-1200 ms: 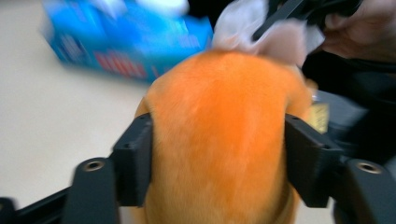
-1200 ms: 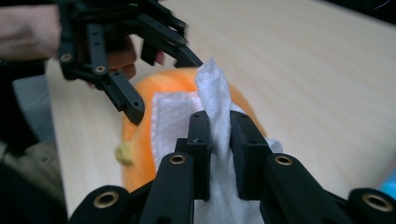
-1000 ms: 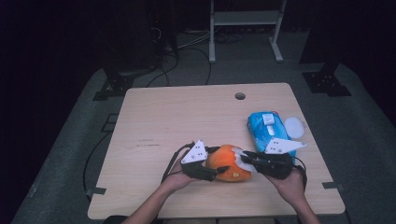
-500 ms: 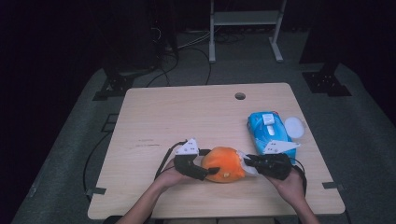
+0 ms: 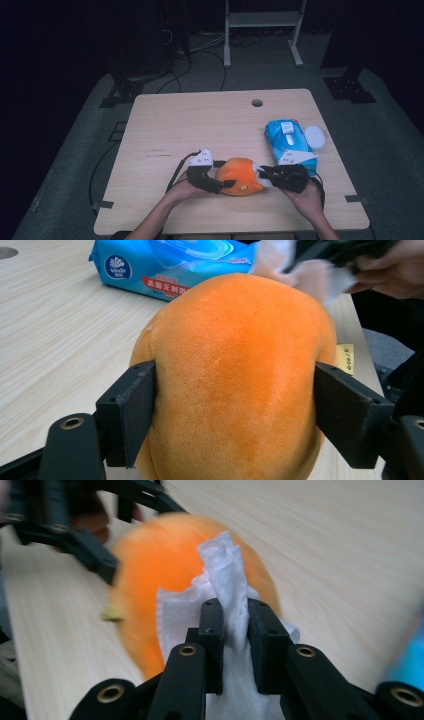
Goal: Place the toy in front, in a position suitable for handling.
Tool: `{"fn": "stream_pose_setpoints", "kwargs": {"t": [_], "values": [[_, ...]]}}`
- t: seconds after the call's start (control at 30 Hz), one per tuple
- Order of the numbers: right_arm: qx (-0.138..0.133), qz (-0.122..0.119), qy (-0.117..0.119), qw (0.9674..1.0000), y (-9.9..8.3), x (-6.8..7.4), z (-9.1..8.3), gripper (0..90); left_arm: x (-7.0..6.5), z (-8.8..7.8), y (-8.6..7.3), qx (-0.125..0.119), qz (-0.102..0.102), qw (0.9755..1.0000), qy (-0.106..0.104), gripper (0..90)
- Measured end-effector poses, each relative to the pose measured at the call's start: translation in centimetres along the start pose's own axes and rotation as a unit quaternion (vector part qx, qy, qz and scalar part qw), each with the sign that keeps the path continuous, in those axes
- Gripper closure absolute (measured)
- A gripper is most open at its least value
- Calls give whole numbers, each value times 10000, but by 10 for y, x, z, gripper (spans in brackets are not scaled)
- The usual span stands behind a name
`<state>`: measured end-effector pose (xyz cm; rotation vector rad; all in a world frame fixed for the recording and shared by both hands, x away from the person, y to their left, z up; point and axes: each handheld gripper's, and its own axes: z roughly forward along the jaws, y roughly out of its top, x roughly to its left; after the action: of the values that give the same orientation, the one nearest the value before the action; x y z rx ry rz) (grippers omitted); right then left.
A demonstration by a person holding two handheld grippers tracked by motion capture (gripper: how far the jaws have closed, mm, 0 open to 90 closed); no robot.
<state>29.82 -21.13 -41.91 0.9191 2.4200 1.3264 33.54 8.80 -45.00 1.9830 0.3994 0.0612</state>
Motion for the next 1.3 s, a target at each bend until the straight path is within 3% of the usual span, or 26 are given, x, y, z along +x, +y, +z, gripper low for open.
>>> {"fn": "stream_pose_setpoints", "kwargs": {"t": [0.13,0.27,0.37,0.6,0.67,0.77,0.8,0.87,1.0,1.17,1.23,1.3], "values": [[-12,192,10,9998,-2,-6,0,769,-3,1,1,35,75,10000,-24,217],[-308,-21,162,9994,8,7,-3,767,-9,3,3,92,239,9997,27,213],[-264,-167,126,9994,9,12,-3,767,-10,3,4,108,302,9995,43,209],[-58,174,27,9998,1,-4,-2,768,-13,4,7,124,390,9991,80,204],[-176,69,30,9998,5,2,-4,768,-15,5,9,134,442,9989,111,203],[-398,-116,249,9988,12,13,-7,767,-21,8,11,156,609,9979,135,201],[-411,-221,303,9985,15,18,-6,767,-23,9,12,161,661,9976,152,201],[-287,-420,181,9985,17,25,-4,768,-24,9,12,175,670,9975,160,199],[-236,-231,196,9993,12,14,-4,769,-23,8,11,120,633,9978,129,201],[-122,20,-72,9999,4,-2,-7,769,-25,10,13,147,714,9972,166,200],[-189,16,-64,9998,7,2,-8,768,-27,11,14,164,736,9970,170,198],[-326,-166,60,9993,12,12,-9,768,-29,13,14,163,746,9969,171,199]]}}
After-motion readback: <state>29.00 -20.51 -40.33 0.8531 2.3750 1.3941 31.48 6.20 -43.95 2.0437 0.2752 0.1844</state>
